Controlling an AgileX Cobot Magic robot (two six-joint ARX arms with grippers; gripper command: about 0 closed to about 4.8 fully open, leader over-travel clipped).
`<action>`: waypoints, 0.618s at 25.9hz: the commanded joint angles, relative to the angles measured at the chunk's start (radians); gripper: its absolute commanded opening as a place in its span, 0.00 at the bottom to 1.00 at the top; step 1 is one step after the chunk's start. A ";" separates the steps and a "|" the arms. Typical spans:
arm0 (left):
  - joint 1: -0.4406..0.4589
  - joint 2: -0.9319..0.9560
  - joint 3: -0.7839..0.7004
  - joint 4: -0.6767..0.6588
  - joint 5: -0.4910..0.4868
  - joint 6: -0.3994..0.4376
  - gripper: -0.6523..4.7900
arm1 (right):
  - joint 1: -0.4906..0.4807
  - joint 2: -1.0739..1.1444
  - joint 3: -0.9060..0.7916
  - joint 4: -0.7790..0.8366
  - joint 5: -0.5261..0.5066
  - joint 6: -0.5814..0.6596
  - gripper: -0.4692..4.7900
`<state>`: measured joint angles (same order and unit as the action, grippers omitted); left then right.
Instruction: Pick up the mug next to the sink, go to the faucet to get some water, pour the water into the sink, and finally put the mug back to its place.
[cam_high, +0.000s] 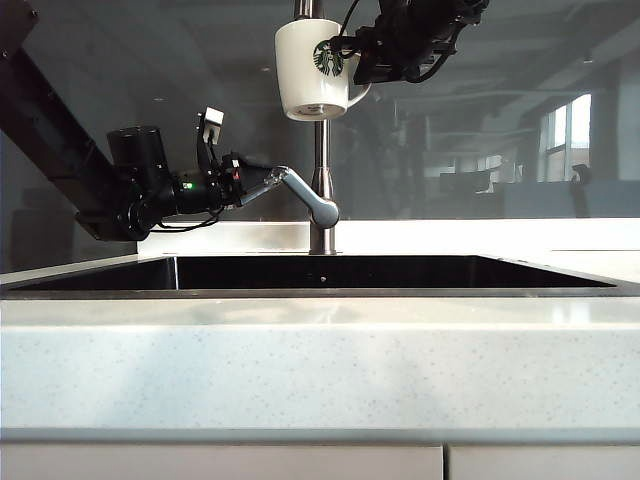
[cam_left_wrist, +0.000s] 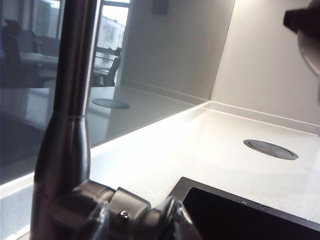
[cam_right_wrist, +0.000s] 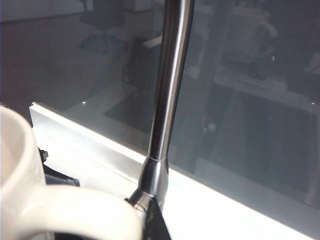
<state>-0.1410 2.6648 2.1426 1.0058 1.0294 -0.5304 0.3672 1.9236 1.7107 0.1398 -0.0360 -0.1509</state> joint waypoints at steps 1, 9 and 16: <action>0.003 -0.007 0.006 0.005 -0.005 0.007 0.42 | 0.002 -0.028 0.014 0.082 -0.005 0.019 0.08; 0.003 -0.007 0.006 0.005 -0.023 0.011 0.42 | 0.002 -0.028 0.014 0.081 -0.007 0.019 0.08; 0.003 -0.007 0.005 0.003 -0.109 0.055 0.42 | 0.002 -0.029 0.014 0.081 -0.007 0.019 0.08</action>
<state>-0.1413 2.6648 2.1426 1.0073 1.0016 -0.5034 0.3672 1.9236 1.7103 0.1352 -0.0360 -0.1516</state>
